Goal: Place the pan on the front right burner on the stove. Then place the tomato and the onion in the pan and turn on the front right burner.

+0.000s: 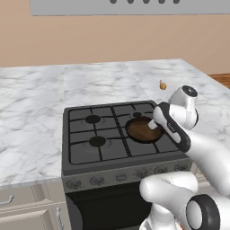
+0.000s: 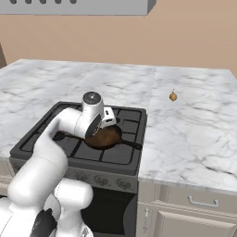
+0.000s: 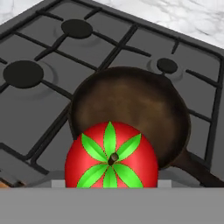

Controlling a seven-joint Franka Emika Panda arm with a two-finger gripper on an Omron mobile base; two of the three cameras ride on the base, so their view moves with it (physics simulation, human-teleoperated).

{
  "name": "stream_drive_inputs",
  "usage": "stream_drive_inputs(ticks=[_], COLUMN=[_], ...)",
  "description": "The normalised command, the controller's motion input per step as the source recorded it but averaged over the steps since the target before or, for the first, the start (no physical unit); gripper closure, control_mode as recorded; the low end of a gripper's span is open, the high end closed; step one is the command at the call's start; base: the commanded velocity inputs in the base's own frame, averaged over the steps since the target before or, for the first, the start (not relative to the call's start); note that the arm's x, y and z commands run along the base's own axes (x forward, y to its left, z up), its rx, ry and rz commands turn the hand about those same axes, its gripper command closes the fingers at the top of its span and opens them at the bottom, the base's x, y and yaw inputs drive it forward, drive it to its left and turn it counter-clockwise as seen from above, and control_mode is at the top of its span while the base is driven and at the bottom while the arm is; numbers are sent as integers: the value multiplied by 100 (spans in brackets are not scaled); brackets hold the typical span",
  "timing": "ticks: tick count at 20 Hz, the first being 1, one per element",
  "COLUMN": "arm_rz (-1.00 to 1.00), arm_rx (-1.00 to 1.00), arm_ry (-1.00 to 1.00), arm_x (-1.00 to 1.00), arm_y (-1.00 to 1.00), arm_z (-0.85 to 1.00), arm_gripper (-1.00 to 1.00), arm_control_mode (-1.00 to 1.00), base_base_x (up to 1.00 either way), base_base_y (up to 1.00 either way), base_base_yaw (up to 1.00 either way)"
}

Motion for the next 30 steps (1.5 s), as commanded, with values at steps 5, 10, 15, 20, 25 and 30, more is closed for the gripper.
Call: stream_drive_inputs(ticks=[5,10,15,20,25,30], arm_rz=[9,11,11,9,7,6], arm_rx=[-6,-3,0,0,-3,-1], arm_ry=[3,8,11,11,11,7], arm_x=[37,56,40,24,14,4], arm_y=[34,6,0,0,0,0], arm_z=[-7,-20,-20,-21,-28,-24], arm_gripper=[100,100,100,100,100,100], arm_control_mode=[-100,-100,-100,-100,-100,-100], base_base_x=[0,0,0,0,0,0], base_base_y=[0,0,0,0,0,0], base_base_yaw=[0,0,0,0,0,0])
